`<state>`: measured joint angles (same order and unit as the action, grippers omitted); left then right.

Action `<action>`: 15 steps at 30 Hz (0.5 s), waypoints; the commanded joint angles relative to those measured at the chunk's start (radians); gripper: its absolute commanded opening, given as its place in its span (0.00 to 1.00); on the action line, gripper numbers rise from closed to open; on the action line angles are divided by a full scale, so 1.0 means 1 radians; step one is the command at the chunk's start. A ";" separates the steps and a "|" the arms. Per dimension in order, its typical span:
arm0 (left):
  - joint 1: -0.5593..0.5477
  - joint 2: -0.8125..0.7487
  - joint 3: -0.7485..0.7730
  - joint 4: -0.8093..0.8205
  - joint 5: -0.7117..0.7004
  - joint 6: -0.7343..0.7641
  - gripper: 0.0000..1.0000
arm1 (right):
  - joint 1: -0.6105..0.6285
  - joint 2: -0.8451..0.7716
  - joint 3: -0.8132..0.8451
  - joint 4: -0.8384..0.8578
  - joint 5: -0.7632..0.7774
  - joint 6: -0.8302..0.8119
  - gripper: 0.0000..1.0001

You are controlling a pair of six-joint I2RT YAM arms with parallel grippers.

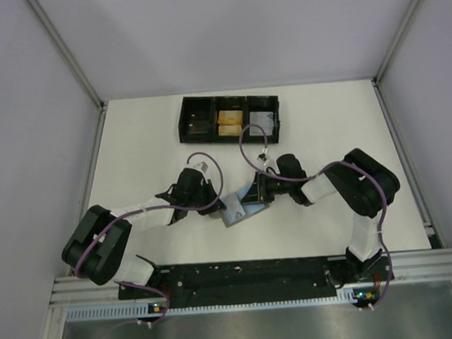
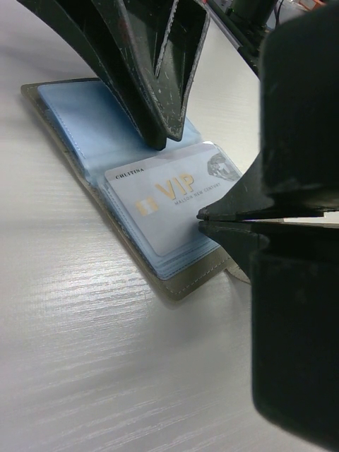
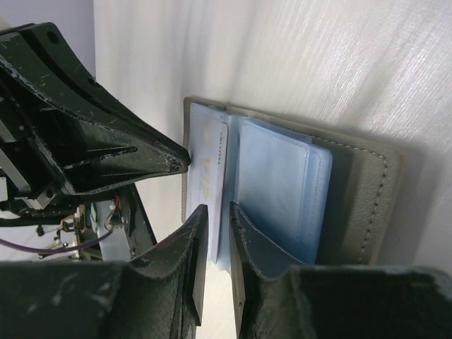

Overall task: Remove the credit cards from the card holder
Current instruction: Remove the credit card from the card holder.

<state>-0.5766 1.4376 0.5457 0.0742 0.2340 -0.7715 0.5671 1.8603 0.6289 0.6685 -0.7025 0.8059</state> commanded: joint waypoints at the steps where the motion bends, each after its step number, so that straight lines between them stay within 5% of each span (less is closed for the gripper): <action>1: -0.002 0.017 -0.036 -0.105 -0.065 0.026 0.00 | 0.013 0.025 0.032 0.028 -0.028 -0.013 0.20; 15: -0.003 0.012 -0.046 -0.096 -0.059 0.023 0.00 | 0.045 0.056 0.065 0.081 -0.071 0.025 0.12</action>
<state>-0.5766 1.4357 0.5442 0.0734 0.2340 -0.7715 0.5892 1.9015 0.6640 0.6655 -0.7250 0.8089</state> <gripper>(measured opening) 0.008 0.126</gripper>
